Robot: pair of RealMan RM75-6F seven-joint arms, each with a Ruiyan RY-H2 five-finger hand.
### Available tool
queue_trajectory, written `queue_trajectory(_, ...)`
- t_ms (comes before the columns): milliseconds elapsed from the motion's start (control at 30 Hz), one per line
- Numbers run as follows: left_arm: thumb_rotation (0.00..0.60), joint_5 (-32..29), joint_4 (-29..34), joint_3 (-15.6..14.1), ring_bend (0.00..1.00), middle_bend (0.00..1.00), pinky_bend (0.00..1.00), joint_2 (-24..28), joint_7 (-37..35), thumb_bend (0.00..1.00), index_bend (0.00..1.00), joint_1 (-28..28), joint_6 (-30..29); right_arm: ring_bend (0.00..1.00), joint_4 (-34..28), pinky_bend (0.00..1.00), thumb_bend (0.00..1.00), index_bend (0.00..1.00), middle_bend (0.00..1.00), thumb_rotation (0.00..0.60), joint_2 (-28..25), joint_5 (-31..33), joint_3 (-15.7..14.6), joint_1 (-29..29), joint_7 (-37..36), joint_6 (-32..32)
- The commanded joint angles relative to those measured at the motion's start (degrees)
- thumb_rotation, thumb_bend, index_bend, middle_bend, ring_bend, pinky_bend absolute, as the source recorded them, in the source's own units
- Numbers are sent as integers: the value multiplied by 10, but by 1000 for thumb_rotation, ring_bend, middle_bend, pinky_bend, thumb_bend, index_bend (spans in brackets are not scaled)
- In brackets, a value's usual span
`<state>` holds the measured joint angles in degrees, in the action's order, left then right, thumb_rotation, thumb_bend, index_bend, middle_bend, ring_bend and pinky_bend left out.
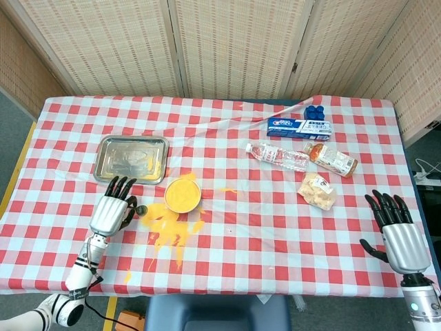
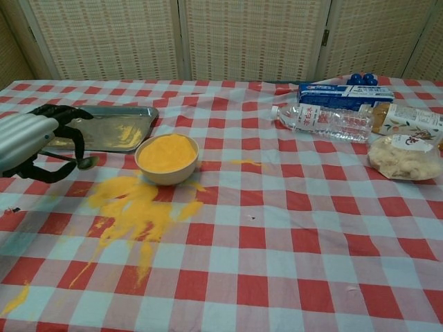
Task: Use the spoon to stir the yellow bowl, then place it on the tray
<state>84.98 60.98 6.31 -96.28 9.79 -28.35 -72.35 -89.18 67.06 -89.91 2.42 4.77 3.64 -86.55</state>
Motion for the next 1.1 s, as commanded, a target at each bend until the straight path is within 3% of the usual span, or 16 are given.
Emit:
queue_trajectory(33,600,-10,39,28,0,86,48,-20,83,507,679,-42,29,0,-2,0,105,0,0,600,-5,-3,-1,-1,-8,-1)
queue_trajectory(200,600,-45,71,55,0,86,55,-47,167,505,672,-72,55,0,-3,0,105,0,0,600,-11,-3,-2,-1,-19,1)
queue_trajectory(367,600,-77,54,75,0,86,61,-91,240,503,663,-102,73,0,-4,0,106,0,0,600,-16,-3,-3,-2,-30,0)
queue_trajectory(600,600,-96,21,85,0,86,61,-122,271,504,649,-124,76,0,-3,0,105,0,0,600,-24,0,0,-4,-47,-4)
queue_trajectory(1100,600,-126,56,75,0,64,64,-99,296,499,296,-123,79,0,-6,0,106,0,0,600,-25,-2,0,-6,-44,-8)
